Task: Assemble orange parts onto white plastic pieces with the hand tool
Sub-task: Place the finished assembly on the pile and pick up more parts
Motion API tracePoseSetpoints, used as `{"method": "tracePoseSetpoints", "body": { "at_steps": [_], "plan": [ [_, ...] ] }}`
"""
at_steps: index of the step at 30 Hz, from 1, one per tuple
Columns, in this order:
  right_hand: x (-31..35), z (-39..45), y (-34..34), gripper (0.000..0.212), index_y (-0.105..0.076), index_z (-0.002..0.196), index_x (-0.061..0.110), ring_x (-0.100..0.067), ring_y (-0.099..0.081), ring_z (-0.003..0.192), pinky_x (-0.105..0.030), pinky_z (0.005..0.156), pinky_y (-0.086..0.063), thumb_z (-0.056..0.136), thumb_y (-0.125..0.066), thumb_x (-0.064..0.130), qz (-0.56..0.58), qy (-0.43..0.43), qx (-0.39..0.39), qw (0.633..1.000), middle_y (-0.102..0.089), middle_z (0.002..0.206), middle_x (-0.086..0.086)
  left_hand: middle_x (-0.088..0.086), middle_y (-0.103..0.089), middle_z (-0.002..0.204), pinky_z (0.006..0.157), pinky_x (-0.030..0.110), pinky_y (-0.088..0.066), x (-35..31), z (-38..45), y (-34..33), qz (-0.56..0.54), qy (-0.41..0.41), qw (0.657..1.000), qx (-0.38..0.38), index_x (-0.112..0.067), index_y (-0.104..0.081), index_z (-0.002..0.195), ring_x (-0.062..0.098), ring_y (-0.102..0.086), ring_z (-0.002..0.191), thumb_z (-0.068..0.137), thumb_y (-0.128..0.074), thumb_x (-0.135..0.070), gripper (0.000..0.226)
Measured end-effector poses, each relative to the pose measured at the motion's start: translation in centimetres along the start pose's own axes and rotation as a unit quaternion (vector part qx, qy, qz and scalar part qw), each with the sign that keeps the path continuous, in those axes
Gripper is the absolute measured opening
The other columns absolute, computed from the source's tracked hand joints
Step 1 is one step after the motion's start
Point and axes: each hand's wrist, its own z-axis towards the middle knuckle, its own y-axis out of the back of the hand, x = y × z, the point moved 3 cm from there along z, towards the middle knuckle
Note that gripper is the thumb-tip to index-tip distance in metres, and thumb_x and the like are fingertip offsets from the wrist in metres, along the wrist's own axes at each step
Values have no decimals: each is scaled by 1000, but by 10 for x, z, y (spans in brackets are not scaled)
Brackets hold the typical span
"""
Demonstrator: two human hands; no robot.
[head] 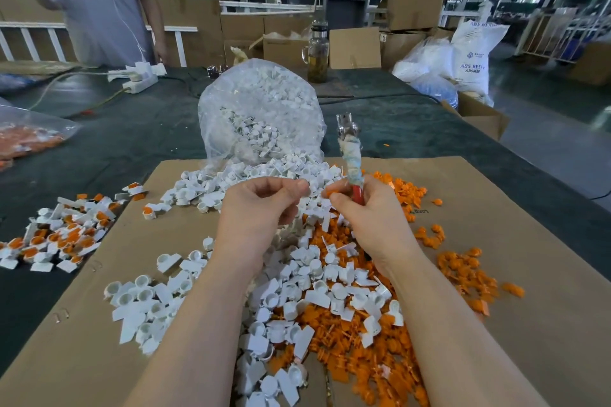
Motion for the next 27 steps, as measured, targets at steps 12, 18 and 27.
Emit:
{"method": "tracePoseSetpoints", "body": {
  "at_steps": [12,18,27],
  "plan": [
    [11,-3,-1,15,-68,105,11,17,-54,64,-1,58,-39,91,-67,17,-58,111,-28,992,-59,65,25,5,-70,65,55,20,-54,3,0,-6,-93,50,994,31,-7,-72,79,11,-62,57,80,-78,-7,6],
    [11,-3,-4,16,-66,103,12,17,-53,61,-2,56,-39,91,-68,23,-65,132,-42,988,-54,60,36,8,-72,66,59,22,-58,2,-2,-10,-85,33,995,35,-5,-70,78,14,-69,59,80,-75,0,7],
    [11,-4,-5,12,-62,97,22,9,-58,72,-5,62,-42,89,-70,25,-73,150,-69,984,-60,75,18,15,-74,72,59,23,-58,0,-5,-15,-112,22,993,45,-1,-71,79,19,-74,67,79,-76,0,5]
  ]
}}
